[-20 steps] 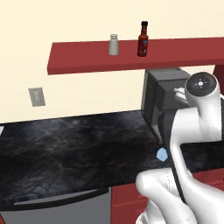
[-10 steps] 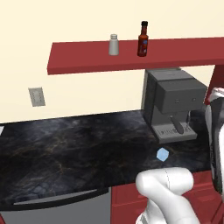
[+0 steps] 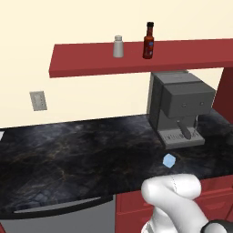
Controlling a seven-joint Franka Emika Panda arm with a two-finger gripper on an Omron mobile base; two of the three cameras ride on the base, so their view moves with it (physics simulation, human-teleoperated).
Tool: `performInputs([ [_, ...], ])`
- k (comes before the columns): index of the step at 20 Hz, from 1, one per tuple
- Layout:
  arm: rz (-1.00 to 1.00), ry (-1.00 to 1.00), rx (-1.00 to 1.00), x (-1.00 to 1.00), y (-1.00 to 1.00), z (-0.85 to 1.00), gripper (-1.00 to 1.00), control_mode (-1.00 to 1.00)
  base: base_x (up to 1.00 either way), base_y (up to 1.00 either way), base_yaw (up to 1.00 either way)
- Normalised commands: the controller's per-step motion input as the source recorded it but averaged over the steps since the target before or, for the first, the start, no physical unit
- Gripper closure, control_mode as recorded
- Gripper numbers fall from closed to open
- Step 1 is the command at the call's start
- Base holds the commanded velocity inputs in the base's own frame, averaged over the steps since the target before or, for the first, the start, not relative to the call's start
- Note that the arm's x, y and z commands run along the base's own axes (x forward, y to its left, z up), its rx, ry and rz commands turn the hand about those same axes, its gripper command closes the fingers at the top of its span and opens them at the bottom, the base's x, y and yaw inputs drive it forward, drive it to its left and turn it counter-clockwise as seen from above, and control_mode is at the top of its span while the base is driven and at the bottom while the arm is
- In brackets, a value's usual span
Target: There are various items on the counter. Only move the condiments/shakers into the cabinet.
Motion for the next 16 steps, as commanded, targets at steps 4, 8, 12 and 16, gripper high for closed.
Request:
performInputs([
  [4,0.10,0.05,-0.06,0.12,-0.07,-0.41,-1.00,-1.00,0.00,0.00,0.00],
  [8,-0.08,0.34,-0.18,0.32,0.03,-0.65,-1.00,-1.00,0.00,0.00,0.00],
  [12,-0.06,0.34,-0.07,0.47,0.01,-0.38,-1.00,-1.00,0.00,0.00,0.00],
  [16,0.00,0.04,-0.01,0.16,-0.08,-0.16,-1.00,-1.00,0.00,0.00,0.00],
])
